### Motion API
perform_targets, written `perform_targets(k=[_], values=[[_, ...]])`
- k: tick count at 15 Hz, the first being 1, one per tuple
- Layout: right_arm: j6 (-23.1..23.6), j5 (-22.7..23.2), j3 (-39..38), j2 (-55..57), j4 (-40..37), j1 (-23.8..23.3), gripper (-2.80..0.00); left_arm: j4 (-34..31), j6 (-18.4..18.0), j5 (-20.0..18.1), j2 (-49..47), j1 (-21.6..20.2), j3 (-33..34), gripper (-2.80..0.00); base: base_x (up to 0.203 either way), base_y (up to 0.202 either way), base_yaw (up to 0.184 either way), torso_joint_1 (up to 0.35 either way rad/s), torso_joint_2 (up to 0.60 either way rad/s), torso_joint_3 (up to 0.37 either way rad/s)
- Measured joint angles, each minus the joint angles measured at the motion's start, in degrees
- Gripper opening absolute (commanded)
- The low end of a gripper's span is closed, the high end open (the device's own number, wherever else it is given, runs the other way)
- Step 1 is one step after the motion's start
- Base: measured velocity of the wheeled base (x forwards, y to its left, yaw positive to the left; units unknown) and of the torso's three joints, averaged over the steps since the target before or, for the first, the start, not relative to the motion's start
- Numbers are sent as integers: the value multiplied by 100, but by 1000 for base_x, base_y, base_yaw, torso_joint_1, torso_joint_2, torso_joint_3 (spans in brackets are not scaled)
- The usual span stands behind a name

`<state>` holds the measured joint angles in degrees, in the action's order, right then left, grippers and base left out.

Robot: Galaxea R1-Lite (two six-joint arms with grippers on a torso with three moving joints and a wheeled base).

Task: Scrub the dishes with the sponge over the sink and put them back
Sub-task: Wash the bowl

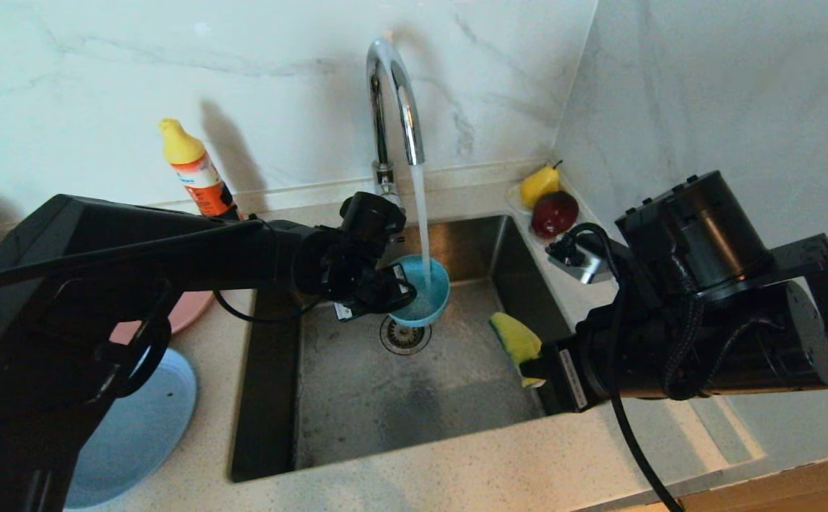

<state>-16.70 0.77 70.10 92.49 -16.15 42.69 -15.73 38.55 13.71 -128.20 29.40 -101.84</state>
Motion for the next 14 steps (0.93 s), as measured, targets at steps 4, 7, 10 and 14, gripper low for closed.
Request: perform_targets(k=[4, 7, 10, 14], values=[[9, -2, -26, -71, -22, 0, -280, -20, 3, 6, 22, 44, -28, -280, 0, 0, 0, 0, 0, 0], [45, -9, -21, -66, -29, -13, -280, -18, 48, 12, 30, 48, 7, -280, 0, 0, 0, 0, 0, 0], [30, -4, -27, -56, -27, -27, -280, -36, 86, 17, 95, 48, 81, -280, 0, 0, 0, 0, 0, 0], [-9, -3, -54, -57, 0, -46, -280, -124, 80, 55, 441, 39, 473, -280, 0, 0, 0, 0, 0, 0]])
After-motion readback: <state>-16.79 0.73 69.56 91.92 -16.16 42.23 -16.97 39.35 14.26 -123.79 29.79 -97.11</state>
